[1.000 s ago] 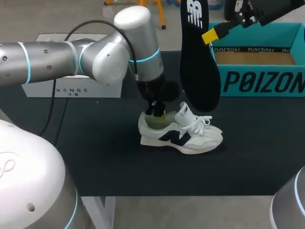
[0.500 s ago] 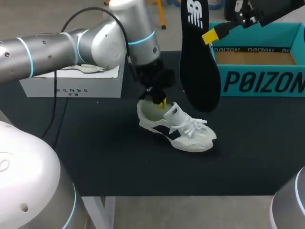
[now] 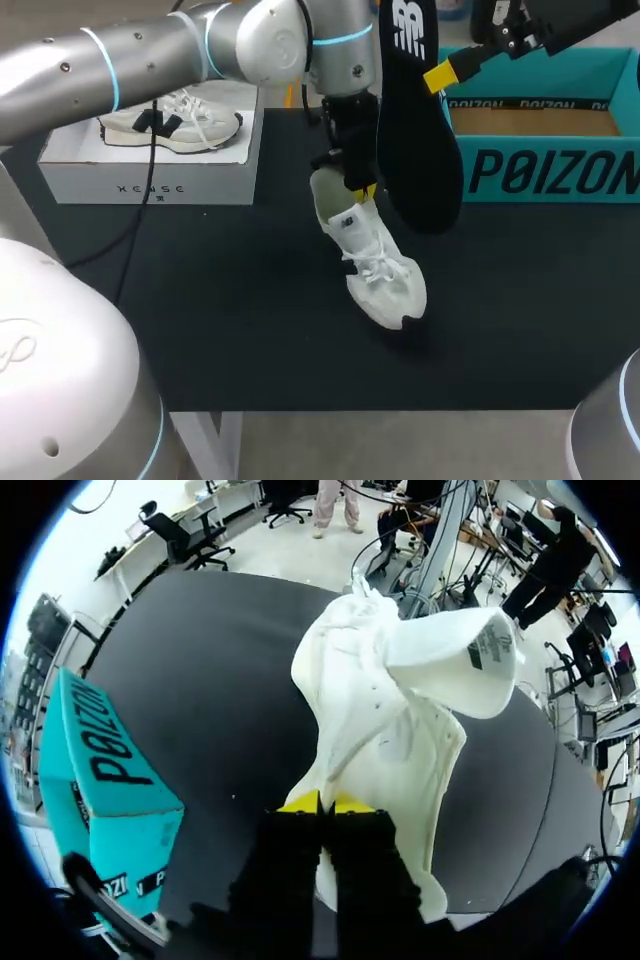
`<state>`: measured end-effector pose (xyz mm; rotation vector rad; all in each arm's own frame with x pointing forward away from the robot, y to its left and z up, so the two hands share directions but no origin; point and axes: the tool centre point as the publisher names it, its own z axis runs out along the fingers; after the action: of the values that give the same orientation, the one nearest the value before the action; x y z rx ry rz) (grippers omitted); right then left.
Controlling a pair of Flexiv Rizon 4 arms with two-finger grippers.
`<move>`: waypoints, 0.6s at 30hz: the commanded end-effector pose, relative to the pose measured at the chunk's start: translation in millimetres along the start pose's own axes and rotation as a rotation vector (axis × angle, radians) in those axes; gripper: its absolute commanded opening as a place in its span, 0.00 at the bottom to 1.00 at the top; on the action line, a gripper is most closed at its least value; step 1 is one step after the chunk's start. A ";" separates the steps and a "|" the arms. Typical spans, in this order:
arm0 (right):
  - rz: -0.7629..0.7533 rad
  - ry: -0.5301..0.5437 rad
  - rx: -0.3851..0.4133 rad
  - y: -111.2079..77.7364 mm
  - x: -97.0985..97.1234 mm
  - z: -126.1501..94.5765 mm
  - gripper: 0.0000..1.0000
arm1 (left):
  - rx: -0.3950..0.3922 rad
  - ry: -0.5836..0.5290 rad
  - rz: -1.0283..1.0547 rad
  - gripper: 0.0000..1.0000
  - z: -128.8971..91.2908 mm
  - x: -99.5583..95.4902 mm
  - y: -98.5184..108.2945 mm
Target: Take the shoe out of the shoebox, open the shoe tongue, remove and reinsert the insole, then place the shoe into the shoebox
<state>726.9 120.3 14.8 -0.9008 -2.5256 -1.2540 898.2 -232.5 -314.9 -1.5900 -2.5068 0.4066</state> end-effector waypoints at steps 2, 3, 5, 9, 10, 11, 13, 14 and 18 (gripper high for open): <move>0.001 -0.001 0.004 2.0 -0.3 1.4 0.00 | -0.073 0.291 0.270 0.00 5.8 -4.3 -19.2; 0.001 -0.001 0.004 2.0 -0.3 1.4 0.00 | -0.090 0.298 0.276 0.00 10.2 -3.7 -20.4; 0.001 -0.001 0.004 2.0 -0.3 1.4 0.00 | -0.073 0.327 0.299 0.00 20.6 -0.5 -25.5; 0.001 -0.001 0.004 2.0 -0.3 1.4 0.00 | -0.066 0.339 0.329 0.00 38.3 0.3 -27.8; 0.001 -0.001 0.004 2.0 -0.3 1.4 0.00 | -0.060 0.335 0.324 0.00 41.1 -0.4 -28.1; 0.001 -0.001 0.004 2.0 -0.3 1.4 0.00 | -0.062 0.329 0.319 0.00 44.0 -1.5 -27.3; 0.001 -0.001 0.004 2.0 -0.3 1.4 0.00 | -0.045 0.316 0.307 0.00 48.5 -2.2 -26.1; 0.001 -0.001 0.004 2.0 -0.3 1.4 0.00 | -0.050 0.317 0.297 0.00 51.2 -2.5 -24.4; 0.001 -0.001 0.004 2.0 -0.3 1.4 0.00 | -0.011 0.310 0.269 0.00 55.7 -4.2 -19.7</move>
<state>727.0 120.3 14.8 -0.9007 -2.5257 -1.2538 861.1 -247.7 -357.7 -1.8712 -2.1193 0.1707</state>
